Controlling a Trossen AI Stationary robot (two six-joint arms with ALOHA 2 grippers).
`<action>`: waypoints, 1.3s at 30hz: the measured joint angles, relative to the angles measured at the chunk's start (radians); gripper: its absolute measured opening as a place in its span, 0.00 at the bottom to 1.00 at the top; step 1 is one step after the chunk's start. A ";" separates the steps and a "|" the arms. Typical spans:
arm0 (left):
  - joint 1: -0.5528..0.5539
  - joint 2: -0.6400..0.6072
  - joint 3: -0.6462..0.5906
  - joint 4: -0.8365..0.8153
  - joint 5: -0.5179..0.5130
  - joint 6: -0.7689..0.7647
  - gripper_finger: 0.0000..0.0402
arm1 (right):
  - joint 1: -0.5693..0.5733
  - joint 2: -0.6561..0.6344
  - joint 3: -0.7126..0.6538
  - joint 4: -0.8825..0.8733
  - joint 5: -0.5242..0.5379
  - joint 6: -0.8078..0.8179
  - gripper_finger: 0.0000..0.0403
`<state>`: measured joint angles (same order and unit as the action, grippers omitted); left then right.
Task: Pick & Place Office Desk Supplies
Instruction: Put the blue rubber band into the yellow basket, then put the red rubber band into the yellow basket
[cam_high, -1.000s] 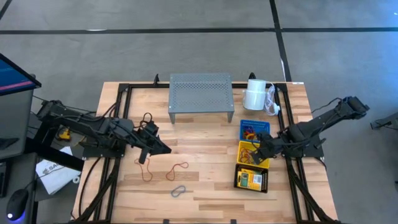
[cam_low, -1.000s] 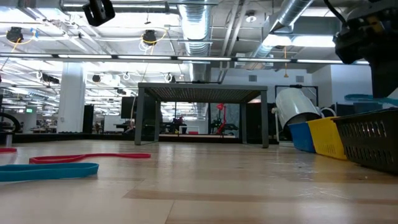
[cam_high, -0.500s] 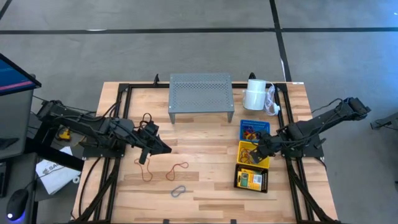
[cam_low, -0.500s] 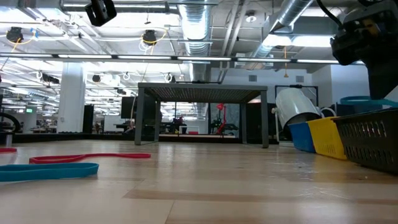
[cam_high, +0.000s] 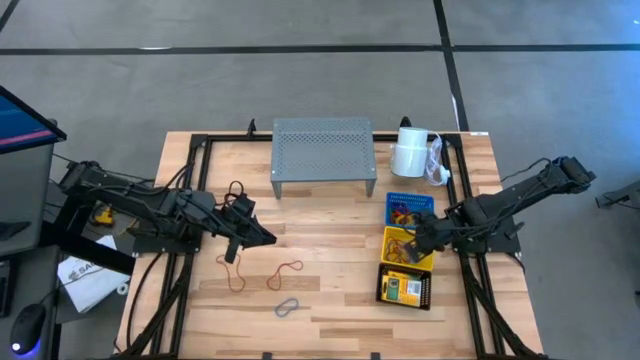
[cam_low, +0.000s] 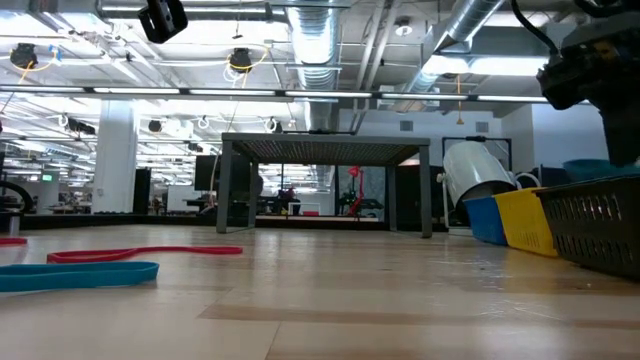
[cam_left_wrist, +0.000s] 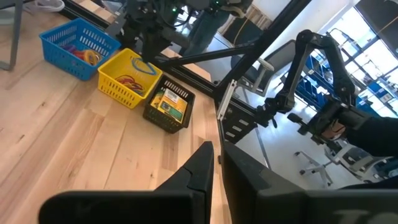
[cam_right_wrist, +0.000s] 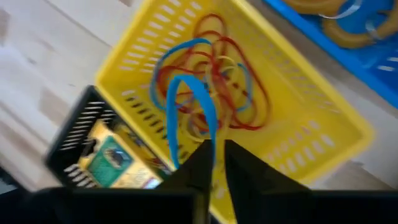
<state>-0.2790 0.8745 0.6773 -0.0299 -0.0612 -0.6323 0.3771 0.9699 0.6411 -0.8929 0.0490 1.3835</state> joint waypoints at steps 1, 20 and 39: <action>0.000 0.000 0.000 0.000 0.000 0.000 0.06 | 0.000 0.000 0.000 -0.016 0.000 0.000 0.11; 0.000 0.000 0.000 0.000 0.001 0.000 0.06 | -0.058 0.020 0.000 -0.125 0.033 0.099 0.56; -0.029 0.097 0.001 -0.046 0.210 0.164 0.06 | -0.087 0.043 0.000 0.465 0.033 -0.122 0.32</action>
<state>-0.3076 0.9711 0.6785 -0.0755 0.1485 -0.4687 0.2897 1.0134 0.6415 -0.4278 0.0824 1.2610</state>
